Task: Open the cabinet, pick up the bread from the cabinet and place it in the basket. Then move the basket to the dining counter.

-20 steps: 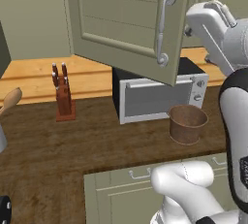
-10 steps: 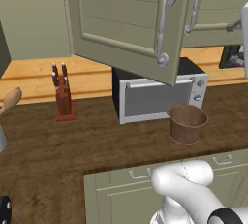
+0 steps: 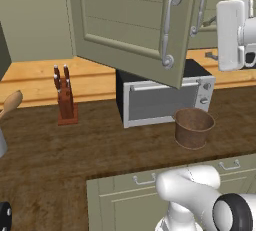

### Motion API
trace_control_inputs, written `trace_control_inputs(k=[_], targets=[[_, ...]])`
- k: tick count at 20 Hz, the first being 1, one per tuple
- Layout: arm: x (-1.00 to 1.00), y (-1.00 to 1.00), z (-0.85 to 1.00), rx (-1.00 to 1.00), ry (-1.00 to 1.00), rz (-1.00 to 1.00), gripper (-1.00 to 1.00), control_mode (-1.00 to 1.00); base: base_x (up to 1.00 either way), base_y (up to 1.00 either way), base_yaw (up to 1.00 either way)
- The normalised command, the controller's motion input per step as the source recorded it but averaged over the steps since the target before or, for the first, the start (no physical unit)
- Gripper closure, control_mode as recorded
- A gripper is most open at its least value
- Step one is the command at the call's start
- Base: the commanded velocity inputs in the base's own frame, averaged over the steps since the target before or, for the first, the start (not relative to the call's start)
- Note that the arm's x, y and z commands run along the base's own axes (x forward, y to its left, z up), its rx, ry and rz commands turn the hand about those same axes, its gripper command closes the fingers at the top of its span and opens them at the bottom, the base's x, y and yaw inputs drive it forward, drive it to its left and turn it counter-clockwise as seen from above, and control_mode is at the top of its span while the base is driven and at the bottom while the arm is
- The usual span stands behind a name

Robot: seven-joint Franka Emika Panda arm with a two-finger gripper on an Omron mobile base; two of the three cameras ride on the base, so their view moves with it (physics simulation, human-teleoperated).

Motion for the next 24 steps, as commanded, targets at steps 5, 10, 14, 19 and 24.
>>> trace_control_inputs(k=[5, 10, 14, 19, 24], targets=[[0.49, 0.43, 0.00, 0.01, 0.01, 0.17, -1.00, -1.00, 0.00, 0.00, 0.00], [0.43, 0.60, 0.00, 0.00, 0.00, 0.14, -1.00, -1.00, 0.00, 0.00, 0.00], [-0.19, 0.70, 0.00, 0.00, 0.00, 0.17, -1.00, -1.00, 0.00, 0.00, 0.00], [-0.67, 0.79, 0.02, 0.00, 0.00, 0.13, -1.00, -1.00, 0.00, 0.00, 0.00], [-0.51, 1.00, 0.00, 0.00, 0.00, 0.08, -1.00, -1.00, 0.00, 0.00, 0.00]])
